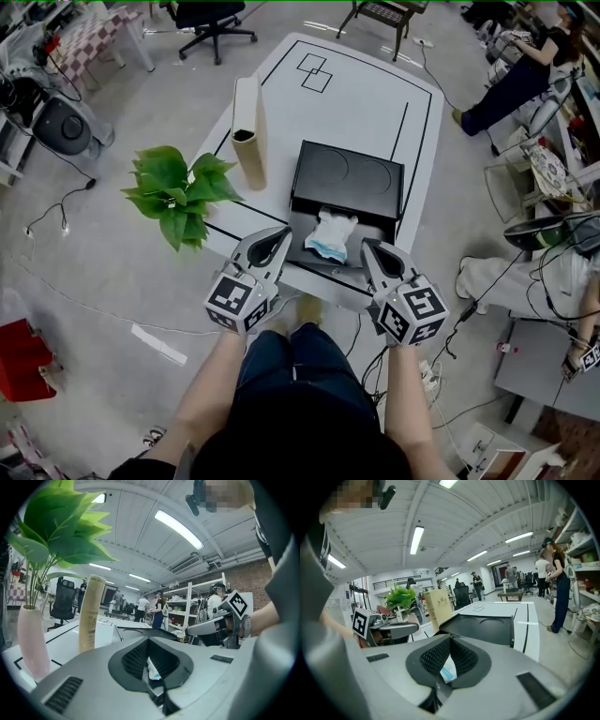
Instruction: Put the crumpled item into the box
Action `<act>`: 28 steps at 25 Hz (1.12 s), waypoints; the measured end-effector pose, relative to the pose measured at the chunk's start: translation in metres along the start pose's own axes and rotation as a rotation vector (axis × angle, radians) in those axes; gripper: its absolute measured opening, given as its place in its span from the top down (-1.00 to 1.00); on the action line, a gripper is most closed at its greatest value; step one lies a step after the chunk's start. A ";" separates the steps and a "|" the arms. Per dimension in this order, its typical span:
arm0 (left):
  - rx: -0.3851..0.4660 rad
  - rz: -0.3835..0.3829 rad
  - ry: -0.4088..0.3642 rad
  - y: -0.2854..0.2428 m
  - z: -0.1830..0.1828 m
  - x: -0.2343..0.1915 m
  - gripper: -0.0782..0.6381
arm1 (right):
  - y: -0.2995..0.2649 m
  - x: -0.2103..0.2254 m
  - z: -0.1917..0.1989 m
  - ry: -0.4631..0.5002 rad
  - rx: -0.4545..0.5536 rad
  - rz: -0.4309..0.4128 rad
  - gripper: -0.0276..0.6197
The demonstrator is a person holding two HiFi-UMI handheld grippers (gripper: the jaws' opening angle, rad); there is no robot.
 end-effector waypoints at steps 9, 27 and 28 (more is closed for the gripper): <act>0.023 0.013 -0.005 0.001 -0.016 0.003 0.78 | 0.017 -0.002 -0.015 -0.009 0.088 0.038 0.90; 0.075 0.027 -0.033 0.005 -0.051 0.005 0.78 | 0.031 -0.007 -0.049 0.023 0.177 0.090 0.90; 0.078 0.028 -0.035 0.005 -0.053 0.006 0.78 | 0.032 -0.006 -0.050 0.024 0.180 0.093 0.90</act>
Point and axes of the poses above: the fingertips, and each gripper's own axes: y backward along the fingers, x to its right, z out of its underside, the point moved 2 cm from there along y, backward along the fingers, and after that the axes turned 2 degrees about -x, right-handed, at the moved point
